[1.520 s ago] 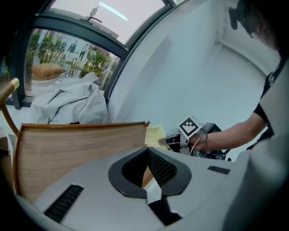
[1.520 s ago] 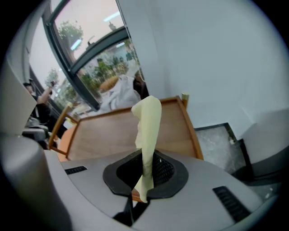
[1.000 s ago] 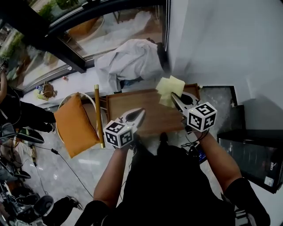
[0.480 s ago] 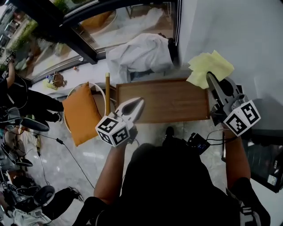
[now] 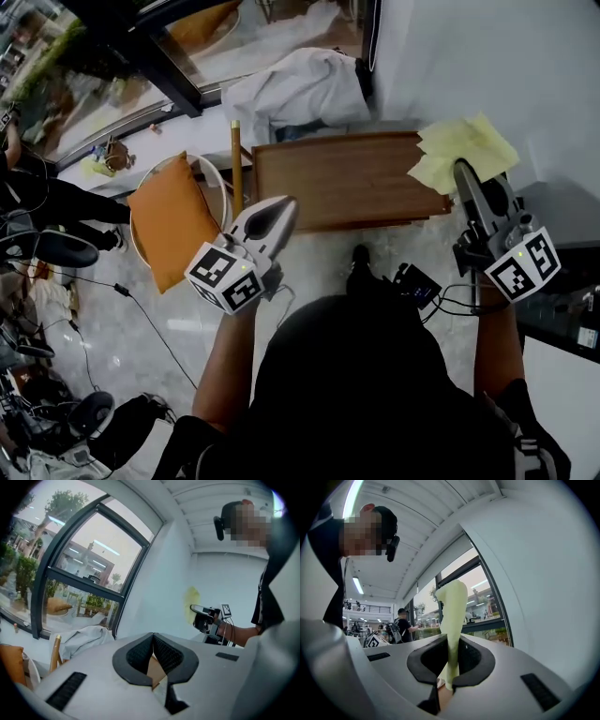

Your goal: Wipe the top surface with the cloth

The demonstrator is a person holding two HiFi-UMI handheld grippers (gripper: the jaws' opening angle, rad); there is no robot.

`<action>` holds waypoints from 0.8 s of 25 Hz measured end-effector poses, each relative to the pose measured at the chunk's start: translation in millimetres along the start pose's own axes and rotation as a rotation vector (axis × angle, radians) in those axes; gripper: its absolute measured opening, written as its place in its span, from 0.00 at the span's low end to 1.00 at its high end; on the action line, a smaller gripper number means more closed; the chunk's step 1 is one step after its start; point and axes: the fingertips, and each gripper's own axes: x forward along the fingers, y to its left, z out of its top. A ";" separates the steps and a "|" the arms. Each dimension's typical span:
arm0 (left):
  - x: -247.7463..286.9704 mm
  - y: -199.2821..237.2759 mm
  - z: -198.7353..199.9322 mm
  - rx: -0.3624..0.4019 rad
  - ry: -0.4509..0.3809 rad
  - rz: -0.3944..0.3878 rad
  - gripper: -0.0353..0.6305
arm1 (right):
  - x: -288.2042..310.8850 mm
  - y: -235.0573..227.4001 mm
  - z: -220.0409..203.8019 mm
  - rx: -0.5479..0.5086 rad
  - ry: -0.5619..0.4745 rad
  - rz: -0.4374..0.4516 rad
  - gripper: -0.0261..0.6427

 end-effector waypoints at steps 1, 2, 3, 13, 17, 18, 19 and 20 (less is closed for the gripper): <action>-13.2 -2.2 -0.2 0.002 -0.006 -0.001 0.07 | -3.3 14.6 -5.0 0.005 0.001 0.008 0.09; -26.5 -3.1 -0.7 0.004 -0.013 -0.001 0.07 | -5.4 28.7 -10.0 0.009 0.002 0.018 0.09; -39.1 -3.0 -1.5 0.004 -0.021 0.001 0.07 | -6.1 41.8 -14.9 0.013 0.004 0.029 0.09; -117.6 -9.4 -25.0 -0.039 -0.065 0.005 0.07 | -8.4 136.7 -63.4 0.084 0.108 0.127 0.09; -123.6 -16.4 -41.4 -0.065 -0.043 -0.017 0.07 | -11.6 162.1 -76.5 0.063 0.144 0.165 0.09; -123.7 -18.7 -43.0 -0.064 -0.041 -0.020 0.07 | -12.0 163.1 -78.6 0.070 0.147 0.166 0.09; -122.1 -20.2 -43.2 -0.061 -0.039 -0.023 0.07 | -11.3 161.8 -80.5 0.082 0.148 0.169 0.09; -118.9 -21.0 -42.6 -0.056 -0.037 -0.024 0.07 | -9.8 159.3 -82.4 0.092 0.151 0.173 0.09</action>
